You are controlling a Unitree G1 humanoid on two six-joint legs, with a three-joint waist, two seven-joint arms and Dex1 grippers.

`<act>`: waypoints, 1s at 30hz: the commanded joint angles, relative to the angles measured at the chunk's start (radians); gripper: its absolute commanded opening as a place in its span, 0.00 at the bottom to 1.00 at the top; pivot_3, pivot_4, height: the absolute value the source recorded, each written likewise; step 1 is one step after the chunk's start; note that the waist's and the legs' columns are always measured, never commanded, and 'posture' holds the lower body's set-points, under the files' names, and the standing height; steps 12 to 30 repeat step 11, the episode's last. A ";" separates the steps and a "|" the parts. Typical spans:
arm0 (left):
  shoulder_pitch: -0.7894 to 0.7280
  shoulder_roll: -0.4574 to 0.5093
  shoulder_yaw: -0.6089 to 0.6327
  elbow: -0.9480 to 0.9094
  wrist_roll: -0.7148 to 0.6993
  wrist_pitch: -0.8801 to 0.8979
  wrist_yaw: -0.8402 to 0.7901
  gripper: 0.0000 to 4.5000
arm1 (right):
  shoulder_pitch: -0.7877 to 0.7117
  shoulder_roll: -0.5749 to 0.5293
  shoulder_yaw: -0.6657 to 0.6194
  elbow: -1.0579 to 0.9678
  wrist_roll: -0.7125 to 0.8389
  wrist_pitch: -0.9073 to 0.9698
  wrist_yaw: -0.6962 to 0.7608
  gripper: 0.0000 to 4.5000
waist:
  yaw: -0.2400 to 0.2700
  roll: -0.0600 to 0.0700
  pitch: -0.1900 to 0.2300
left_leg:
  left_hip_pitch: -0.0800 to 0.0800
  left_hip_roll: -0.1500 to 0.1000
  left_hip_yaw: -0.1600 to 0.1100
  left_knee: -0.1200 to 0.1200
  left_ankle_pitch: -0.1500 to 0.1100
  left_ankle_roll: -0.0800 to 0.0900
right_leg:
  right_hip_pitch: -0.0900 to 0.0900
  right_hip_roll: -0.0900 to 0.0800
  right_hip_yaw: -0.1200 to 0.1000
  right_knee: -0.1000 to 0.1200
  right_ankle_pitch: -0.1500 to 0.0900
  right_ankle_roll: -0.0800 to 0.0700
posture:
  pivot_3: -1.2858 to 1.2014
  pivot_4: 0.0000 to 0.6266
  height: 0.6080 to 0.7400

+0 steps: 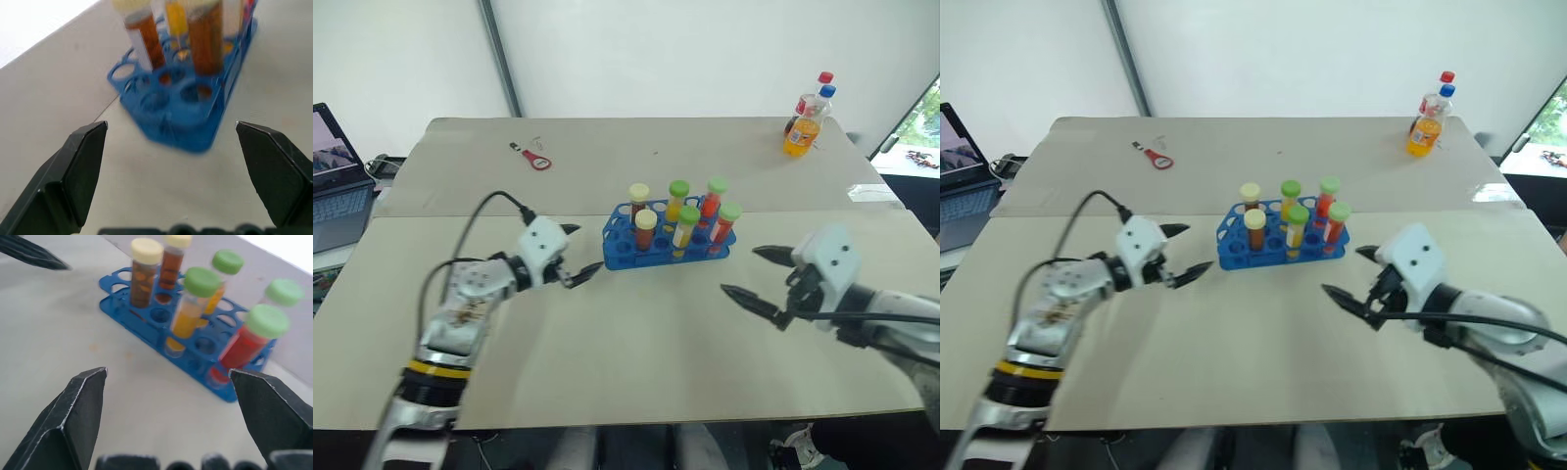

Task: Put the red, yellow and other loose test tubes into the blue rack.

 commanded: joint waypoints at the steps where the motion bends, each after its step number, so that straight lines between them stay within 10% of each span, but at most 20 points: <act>1: 0.055 0.108 0.087 -0.101 -0.065 0.066 -0.081 0.99 | 0.004 -0.080 -0.106 0.094 -0.005 -0.103 0.163 0.99 | 0.000 0.000 0.000 | 0.000 0.000 0.000 0.000 0.000 0.000 | 0.000 0.000 0.000 0.000 0.000 0.000 | 0.52 0.24 1.00; 30: 0.139 0.175 0.209 -0.139 -0.141 0.124 -0.093 0.99 | -0.025 -0.153 -0.127 0.229 -0.036 -0.144 0.254 0.99 | -0.005 0.000 0.000 | 0.000 0.002 0.001 -0.001 0.000 0.000 | 0.000 0.000 0.000 -0.001 0.000 0.000 | 0.52 0.24 1.00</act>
